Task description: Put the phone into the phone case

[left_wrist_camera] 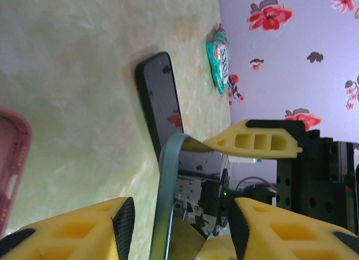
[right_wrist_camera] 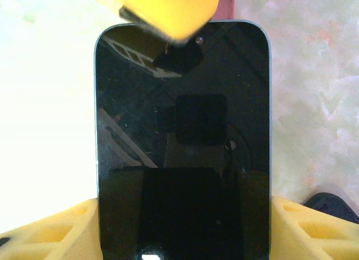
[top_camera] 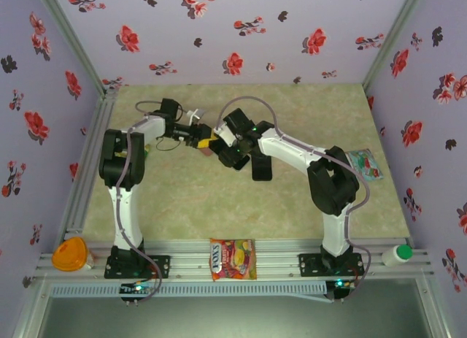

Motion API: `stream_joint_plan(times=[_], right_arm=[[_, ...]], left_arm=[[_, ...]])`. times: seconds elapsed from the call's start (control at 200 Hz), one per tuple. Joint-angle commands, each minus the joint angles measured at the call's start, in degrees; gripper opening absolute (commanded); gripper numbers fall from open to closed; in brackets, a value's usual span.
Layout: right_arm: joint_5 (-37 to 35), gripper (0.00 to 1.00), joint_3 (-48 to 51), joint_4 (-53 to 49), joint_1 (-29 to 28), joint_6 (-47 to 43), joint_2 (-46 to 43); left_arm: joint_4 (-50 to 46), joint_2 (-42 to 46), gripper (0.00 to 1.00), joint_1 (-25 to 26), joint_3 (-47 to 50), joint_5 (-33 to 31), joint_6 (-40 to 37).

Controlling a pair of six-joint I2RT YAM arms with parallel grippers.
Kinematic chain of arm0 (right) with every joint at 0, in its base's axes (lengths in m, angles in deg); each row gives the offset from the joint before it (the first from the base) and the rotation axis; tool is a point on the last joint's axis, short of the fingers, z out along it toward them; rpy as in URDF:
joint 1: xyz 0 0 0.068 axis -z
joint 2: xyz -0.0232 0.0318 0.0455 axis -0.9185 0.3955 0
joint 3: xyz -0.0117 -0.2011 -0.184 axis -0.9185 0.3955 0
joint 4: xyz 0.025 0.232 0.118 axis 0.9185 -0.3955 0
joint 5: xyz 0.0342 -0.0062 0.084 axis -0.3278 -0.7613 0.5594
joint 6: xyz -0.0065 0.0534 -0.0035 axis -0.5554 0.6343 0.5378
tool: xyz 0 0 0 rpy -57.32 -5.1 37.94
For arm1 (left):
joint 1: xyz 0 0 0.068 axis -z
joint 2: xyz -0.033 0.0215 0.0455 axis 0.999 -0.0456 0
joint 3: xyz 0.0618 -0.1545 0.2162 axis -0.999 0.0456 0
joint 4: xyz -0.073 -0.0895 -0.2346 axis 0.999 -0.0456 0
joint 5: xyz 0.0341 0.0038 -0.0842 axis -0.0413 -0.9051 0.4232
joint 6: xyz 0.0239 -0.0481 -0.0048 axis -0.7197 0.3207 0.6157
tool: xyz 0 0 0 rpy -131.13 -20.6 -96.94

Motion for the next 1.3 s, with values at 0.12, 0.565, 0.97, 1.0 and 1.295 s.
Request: stream_joint_plan(times=[0.12,0.565,0.97,1.0,1.295], right_arm=[[-1.26,0.6,-0.21,1.42,-0.62,0.05,-2.73],[-1.35,0.6,-0.52,1.25,-0.91,-0.09,-2.76],[-1.59,0.6,-0.74,1.07,-1.09,-0.24,-2.58],[-1.62,0.6,-0.7,1.07,-1.03,-0.23,-2.51],[-1.69,0.6,-0.78,0.98,-1.08,-0.22,-2.56]], left_arm=[[-6.03,-1.13,0.51,1.09,-1.16,1.62,-5.42],[-7.06,-2.34,0.45,2.32,-2.21,1.8,-6.49],[-6.97,-3.15,0.36,2.89,-2.66,2.04,-6.51],[-6.97,-3.16,0.36,2.88,-2.65,1.99,-6.55],[-6.8,-3.07,0.32,2.87,-2.4,2.02,-6.62]])
